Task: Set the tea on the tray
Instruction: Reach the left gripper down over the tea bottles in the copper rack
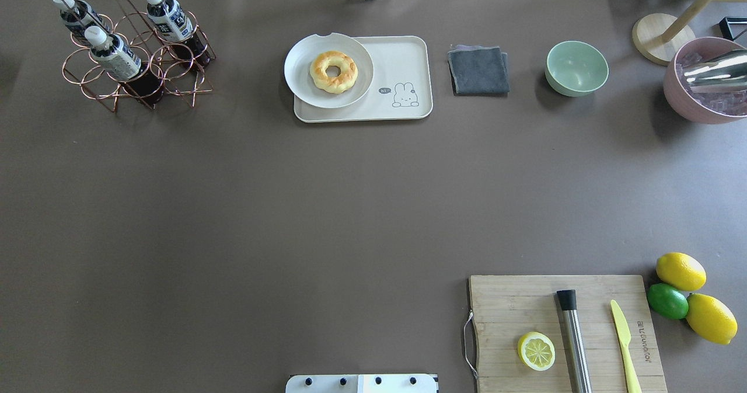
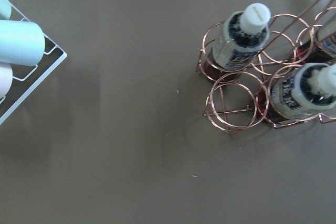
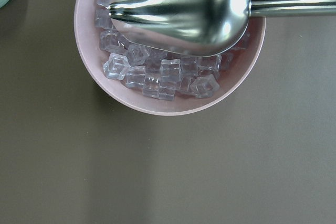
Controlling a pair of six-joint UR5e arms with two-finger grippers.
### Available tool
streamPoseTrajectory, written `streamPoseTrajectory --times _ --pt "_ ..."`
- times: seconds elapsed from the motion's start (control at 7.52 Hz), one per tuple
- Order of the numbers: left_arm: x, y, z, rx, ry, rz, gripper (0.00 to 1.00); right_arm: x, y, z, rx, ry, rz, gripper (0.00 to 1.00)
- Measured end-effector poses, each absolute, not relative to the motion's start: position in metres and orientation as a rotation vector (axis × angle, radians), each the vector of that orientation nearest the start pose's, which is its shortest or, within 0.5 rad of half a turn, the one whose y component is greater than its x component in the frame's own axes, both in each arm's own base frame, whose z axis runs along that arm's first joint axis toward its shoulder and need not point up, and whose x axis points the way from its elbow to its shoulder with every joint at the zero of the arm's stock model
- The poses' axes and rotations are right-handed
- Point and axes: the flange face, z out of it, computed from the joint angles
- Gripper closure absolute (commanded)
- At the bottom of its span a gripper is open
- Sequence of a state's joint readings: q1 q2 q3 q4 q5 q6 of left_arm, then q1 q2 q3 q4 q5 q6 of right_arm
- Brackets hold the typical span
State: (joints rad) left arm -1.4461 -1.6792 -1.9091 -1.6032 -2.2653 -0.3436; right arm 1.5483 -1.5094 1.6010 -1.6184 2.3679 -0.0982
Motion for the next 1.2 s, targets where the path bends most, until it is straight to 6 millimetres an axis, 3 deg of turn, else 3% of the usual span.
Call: streamPoseTrajectory --times 0.4,0.53,0.93,1.2 --pt "0.026 -0.523 0.407 0.34 0.791 0.014 0.02 0.051 -0.519 0.618 0.068 -0.792 -0.129 0.0" --pt "0.049 -0.524 0.397 0.344 0.775 0.001 0.02 0.051 -0.519 0.618 0.068 -0.791 -0.129 0.0" --pt "0.143 -0.54 0.354 0.357 0.761 -0.03 0.02 0.051 -0.523 0.616 0.072 -0.79 -0.13 0.0" --pt "0.183 -0.565 0.355 0.381 0.787 -0.047 0.02 0.051 -0.524 0.616 0.07 -0.79 -0.129 0.0"
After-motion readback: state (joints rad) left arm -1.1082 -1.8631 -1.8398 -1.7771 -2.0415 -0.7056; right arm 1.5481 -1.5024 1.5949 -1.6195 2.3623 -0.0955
